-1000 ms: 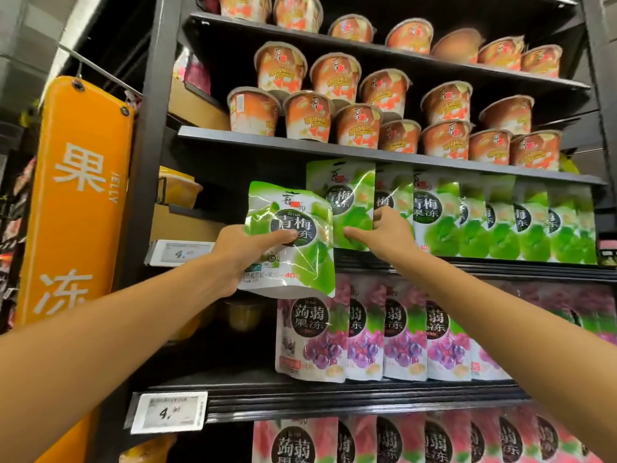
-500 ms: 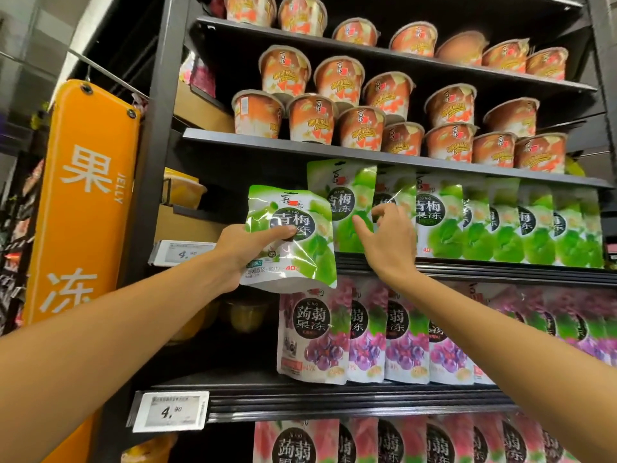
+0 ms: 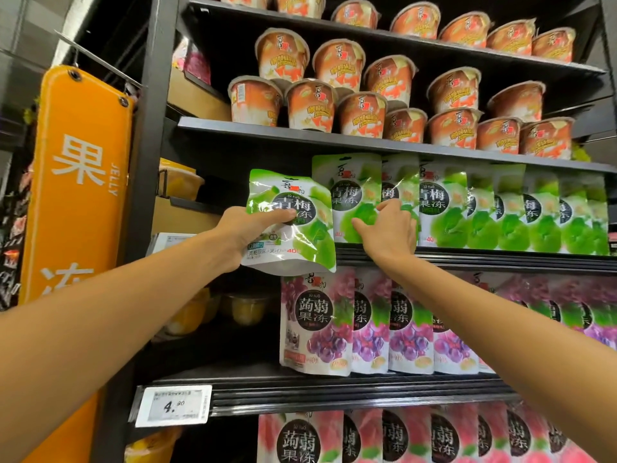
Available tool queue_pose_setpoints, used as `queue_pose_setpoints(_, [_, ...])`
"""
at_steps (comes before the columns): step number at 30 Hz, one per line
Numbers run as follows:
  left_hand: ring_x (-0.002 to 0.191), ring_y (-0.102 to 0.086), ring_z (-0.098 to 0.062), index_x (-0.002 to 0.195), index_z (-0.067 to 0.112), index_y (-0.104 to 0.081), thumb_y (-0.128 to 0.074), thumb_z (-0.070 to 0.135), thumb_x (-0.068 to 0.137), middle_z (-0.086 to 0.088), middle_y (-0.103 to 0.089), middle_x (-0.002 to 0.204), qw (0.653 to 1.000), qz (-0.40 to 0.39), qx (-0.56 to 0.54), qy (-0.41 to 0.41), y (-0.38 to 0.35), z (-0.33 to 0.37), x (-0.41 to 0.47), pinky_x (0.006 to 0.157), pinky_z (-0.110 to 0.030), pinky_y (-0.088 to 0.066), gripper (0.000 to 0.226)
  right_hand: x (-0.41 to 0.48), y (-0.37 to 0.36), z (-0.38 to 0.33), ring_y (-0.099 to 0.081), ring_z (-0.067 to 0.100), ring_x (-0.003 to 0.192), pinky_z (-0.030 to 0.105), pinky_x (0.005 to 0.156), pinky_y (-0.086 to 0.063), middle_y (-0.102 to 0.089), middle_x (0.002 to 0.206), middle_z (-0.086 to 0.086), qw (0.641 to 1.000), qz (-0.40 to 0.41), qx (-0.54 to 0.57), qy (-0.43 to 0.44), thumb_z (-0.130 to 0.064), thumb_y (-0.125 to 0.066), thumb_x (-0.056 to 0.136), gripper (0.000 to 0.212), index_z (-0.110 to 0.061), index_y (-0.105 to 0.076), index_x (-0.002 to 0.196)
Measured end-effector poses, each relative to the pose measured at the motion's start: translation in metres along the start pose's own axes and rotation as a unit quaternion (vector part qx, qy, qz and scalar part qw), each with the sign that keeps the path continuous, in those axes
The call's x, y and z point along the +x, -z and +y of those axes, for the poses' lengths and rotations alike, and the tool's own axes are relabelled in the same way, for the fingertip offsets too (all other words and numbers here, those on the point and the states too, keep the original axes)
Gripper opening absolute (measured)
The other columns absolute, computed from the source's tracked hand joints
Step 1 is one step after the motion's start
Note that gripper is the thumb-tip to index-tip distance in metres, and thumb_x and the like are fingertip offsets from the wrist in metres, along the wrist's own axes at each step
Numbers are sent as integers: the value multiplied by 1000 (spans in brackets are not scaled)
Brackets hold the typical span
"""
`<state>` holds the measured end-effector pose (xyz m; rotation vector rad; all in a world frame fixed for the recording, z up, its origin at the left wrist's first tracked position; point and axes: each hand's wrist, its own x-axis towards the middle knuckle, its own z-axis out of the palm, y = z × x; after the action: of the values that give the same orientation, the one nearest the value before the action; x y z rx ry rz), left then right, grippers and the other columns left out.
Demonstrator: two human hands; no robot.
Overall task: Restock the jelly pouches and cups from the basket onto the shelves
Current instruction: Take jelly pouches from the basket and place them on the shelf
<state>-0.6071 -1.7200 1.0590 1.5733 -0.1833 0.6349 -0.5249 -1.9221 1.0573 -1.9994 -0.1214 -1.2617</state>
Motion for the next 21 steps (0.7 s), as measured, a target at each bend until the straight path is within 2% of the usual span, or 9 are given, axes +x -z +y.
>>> queue_pose_setpoints(6, [50,-70,-15,86,12,-67,-88,29,66,-2,-74,63,1000,1,2,-3,-2,-3,2,39,-22,-49,34,6,6,8,-58,28,104,37,83,-49,-66,107,4,1000,11,22,-6,-24,-64,91,25,-19,-52,111])
queue_pose_setpoints(9, [54,-72,-16,89,12,-68,-88,30,65,-2,-75,67,1000,-3,2,-5,-2,-4,6,41,-23,-51,36,5,11,8,-61,20,95,30,75,-47,-65,98,-1,996,17,82,34,-18,-62,91,13,-20,-59,103])
queue_pose_setpoints(11, [57,-73,-17,91,13,-69,-89,31,64,-2,-76,70,1000,-5,-3,-12,-2,-5,8,43,-24,-53,38,-2,15,-2,-62,16,82,26,65,-47,-65,87,-3,977,-60,198,46,-24,-61,92,10,-17,-60,98])
queue_pose_setpoints(13, [58,-73,-17,89,13,-71,-89,32,63,-2,-76,71,1000,-4,-9,-25,-4,-5,11,43,-24,-53,37,-12,19,-16,-65,13,68,24,53,-50,-69,77,-1,936,-177,305,-2,-36,-60,93,25,-12,-64,97])
queue_pose_setpoints(15, [59,-73,-18,87,13,-72,-90,33,61,-3,-77,73,999,-5,-15,-33,-6,-5,14,44,-24,-53,37,-18,19,-28,-66,5,51,17,41,-49,-70,61,-5,909,-245,335,-49,-40,-64,91,33,-8,-67,92])
queue_pose_setpoints(16, [61,-74,-19,87,13,-73,-90,34,61,-4,-77,74,999,-4,-16,-33,-7,-4,15,44,-25,-54,38,-19,19,-33,-65,3,48,17,42,-51,-71,61,-5,902,-258,339,-64,-36,-69,88,31,-5,-69,88])
queue_pose_setpoints(18, [61,-74,-18,86,13,-73,-88,37,64,-4,-77,74,999,5,-17,-36,-10,-3,18,46,-23,-54,37,-16,18,-43,-69,10,57,23,50,-58,-75,81,6,886,-251,374,-108,-24,-78,82,28,-2,-69,96])
queue_pose_setpoints(20, [63,-73,-12,83,15,-72,-84,40,70,-1,-77,77,997,11,-26,-68,-13,-2,22,51,-21,-53,30,-8,16,-50,-71,20,69,28,53,-59,-72,99,14,868,-221,416,-156,-17,-82,78,42,0,-62,110])
queue_pose_setpoints(21, [67,-71,-9,83,17,-72,-81,42,74,3,-77,78,995,16,-23,-96,-15,-1,23,55,-18,-51,28,-3,16,-55,-71,24,76,32,59,-61,-71,104,16,861,-209,429,-175,-17,-83,77,49,1,-59,116])
